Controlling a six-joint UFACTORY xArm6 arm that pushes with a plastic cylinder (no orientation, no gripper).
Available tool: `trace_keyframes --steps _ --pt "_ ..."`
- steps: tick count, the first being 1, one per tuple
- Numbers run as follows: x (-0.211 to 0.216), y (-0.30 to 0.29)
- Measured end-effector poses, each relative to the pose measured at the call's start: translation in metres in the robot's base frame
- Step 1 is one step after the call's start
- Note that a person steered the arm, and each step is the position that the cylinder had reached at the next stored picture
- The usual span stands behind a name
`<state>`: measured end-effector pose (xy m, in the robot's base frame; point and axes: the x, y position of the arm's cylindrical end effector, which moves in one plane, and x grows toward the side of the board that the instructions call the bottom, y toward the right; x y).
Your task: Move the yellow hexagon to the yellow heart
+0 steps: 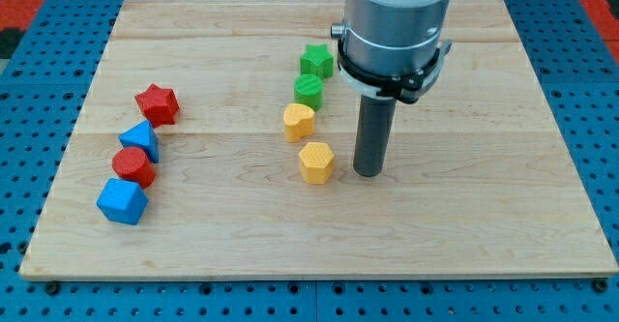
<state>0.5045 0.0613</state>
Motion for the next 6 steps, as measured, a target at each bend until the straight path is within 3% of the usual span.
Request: trace_keyframes --steps 6 --pt "0.008 -0.071"
